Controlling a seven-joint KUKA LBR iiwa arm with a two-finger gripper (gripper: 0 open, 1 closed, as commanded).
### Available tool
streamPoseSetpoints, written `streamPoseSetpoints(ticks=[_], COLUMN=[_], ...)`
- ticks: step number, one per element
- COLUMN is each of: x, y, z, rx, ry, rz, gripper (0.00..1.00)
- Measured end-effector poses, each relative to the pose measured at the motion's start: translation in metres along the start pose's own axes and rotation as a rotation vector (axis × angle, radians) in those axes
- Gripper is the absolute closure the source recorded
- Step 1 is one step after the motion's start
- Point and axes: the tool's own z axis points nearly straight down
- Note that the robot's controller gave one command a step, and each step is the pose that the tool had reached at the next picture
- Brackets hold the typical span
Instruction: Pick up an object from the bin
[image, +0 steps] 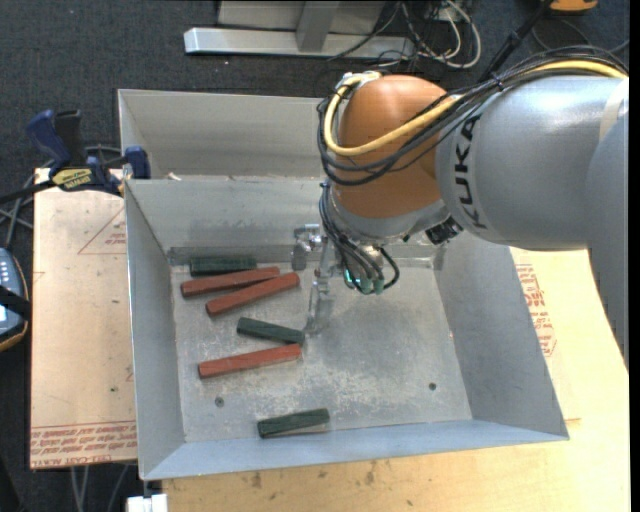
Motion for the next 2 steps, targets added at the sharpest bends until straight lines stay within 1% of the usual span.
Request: streamPoseSetpoints(ticks=[1,2], x=[-0.002,-0.033], y=[-0.001,0.013], z=[-0.004,0.057], rx=[-0.001,-0.002], ry=[-0.008,-0.015], rz=[0.003,-0.022], gripper=[0.0,0.0])
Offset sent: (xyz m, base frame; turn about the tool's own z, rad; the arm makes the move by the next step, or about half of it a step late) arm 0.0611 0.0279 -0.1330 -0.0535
